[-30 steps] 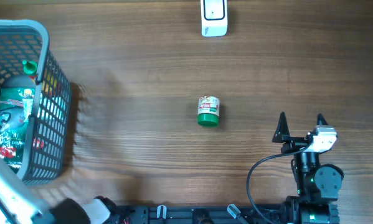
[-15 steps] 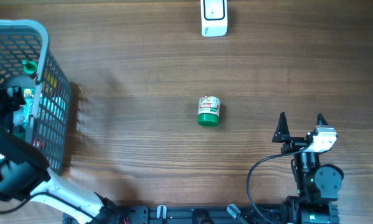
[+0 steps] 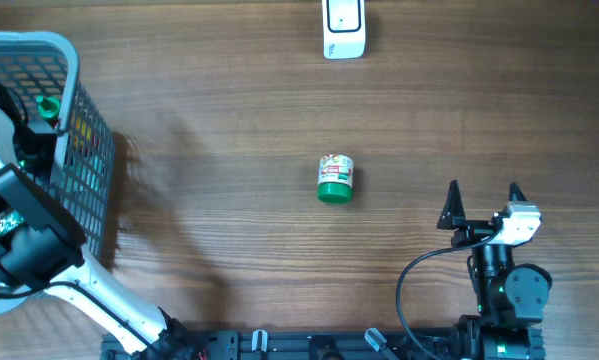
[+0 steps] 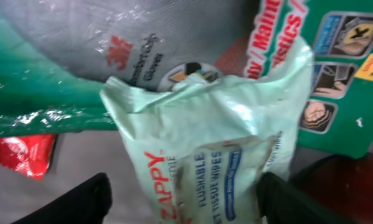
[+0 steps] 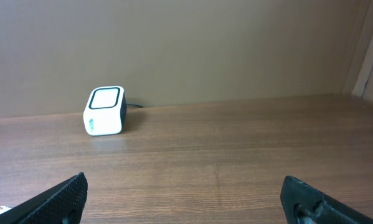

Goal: Scan the item barcode
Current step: 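Reach into the basket and grasp the light green wipes pack, then place the green wipes pack beside the jar on the table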

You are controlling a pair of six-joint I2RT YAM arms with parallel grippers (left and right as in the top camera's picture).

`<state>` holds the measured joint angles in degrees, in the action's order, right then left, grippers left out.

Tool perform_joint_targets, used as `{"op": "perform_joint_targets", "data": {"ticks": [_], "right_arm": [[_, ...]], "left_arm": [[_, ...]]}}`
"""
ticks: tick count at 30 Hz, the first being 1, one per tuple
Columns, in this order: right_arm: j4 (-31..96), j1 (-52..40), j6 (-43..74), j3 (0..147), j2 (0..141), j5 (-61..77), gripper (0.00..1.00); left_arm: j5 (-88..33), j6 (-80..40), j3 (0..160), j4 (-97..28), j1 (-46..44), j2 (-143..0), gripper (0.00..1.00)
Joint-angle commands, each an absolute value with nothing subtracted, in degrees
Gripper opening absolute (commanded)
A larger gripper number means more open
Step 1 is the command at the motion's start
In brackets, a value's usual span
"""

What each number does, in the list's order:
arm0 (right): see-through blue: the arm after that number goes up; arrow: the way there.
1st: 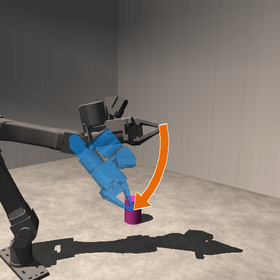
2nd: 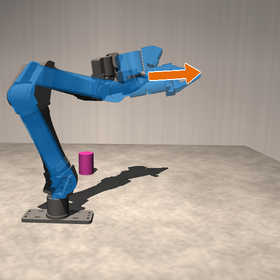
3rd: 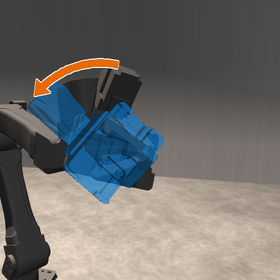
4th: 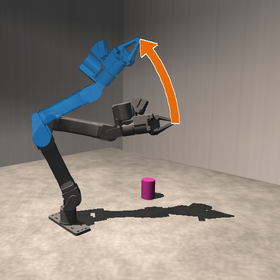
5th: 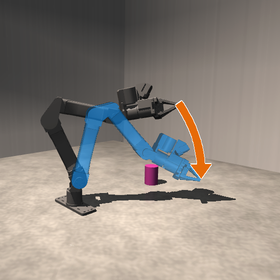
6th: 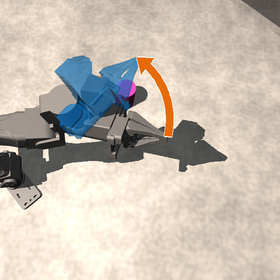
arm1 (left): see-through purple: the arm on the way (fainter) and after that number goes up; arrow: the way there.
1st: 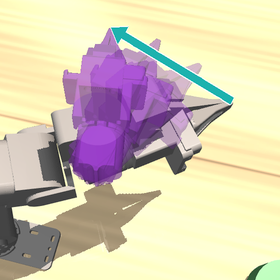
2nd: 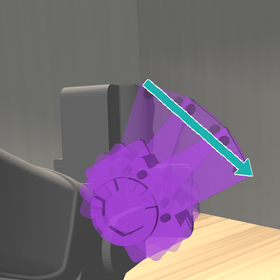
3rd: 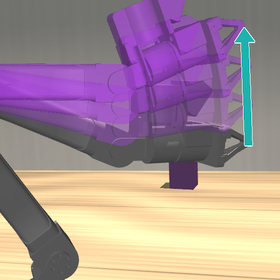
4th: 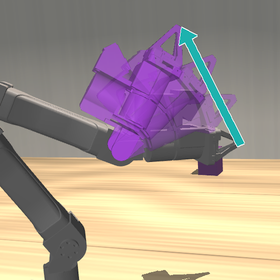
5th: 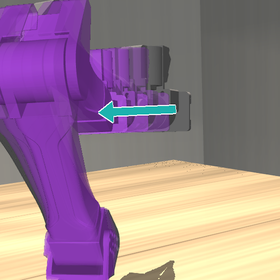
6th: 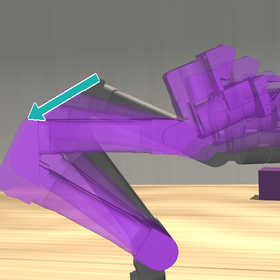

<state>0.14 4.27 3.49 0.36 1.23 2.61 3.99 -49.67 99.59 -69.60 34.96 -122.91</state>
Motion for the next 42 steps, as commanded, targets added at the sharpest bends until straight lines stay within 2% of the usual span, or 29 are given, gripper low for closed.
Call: {"op": "perform_joint_targets", "data": {"ticks": [1, 3, 6, 7, 13, 18, 22, 27, 30, 32, 34, 37, 42], "right_arm": [[0.0, 4.4, 4.5, 0.3, 1.0, 3.4, 1.0], [0.0, 4.4, 4.5, 0.3, 1.0, 3.4, 1.0], [0.0, 4.4, 4.5, 0.3, 1.0, 3.4, 1.0], [0.0, 4.4, 4.5, 0.3, 1.0, 3.4, 1.0], [0.0, 4.4, 4.5, 0.3, 1.0, 3.4, 1.0], [0.0, 4.4, 4.5, 0.3, 1.0, 3.4, 1.0], [0.0, 4.4, 4.5, 0.3, 1.0, 3.4, 1.0], [0.0, 4.4, 4.5, 0.3, 1.0, 3.4, 1.0], [0.0, 4.4, 4.5, 0.3, 1.0, 3.4, 1.0], [0.0, 4.4, 4.5, 0.3, 1.0, 3.4, 1.0], [0.0, 4.4, 4.5, 0.3, 1.0, 3.4, 1.0], [0.0, 4.4, 4.5, 0.3, 1.0, 3.4, 1.0], [0.0, 4.4, 4.5, 0.3, 1.0, 3.4, 1.0]], "left_arm": [[5.5, -49.8, 98.5, -68.5, 35.0, -126.1, 0.58], [5.5, -49.8, 96.0, -66.3, 35.0, -126.2, 0.43], [5.7, -49.8, 91.9, -64.4, 35.0, -126.2, 0.08], [6.2, -49.8, 91.5, -64.5, 35.0, -126.2, 0.04], [6.3, -49.7, 94.4, -67.8, 36.9, -118.7, 0.04], [5.4, -49.8, 97.6, -70.0, 42.3, -100.9, 0.04], [-4.4, -50.0, 97.6, -69.2, 45.0, -85.8, 0.04], [-28.9, -49.9, 97.6, -66.7, 44.6, -73.2, 0.04], [-32.6, -45.1, 97.6, -71.3, 37.9, -69.9, 0.04], [-32.5, -38.6, 97.5, -75.1, 30.5, -69.8, 0.04], [-31.0, -30.1, 96.8, -76.7, 19.2, -70.4, 0.04], [-23.4, -25.7, 93.7, -75.9, 4.5, -71.5, 0.04], [-11.4, -25.7, 85.5, -72.4, -11.8, -75.6, 0.04]]}}
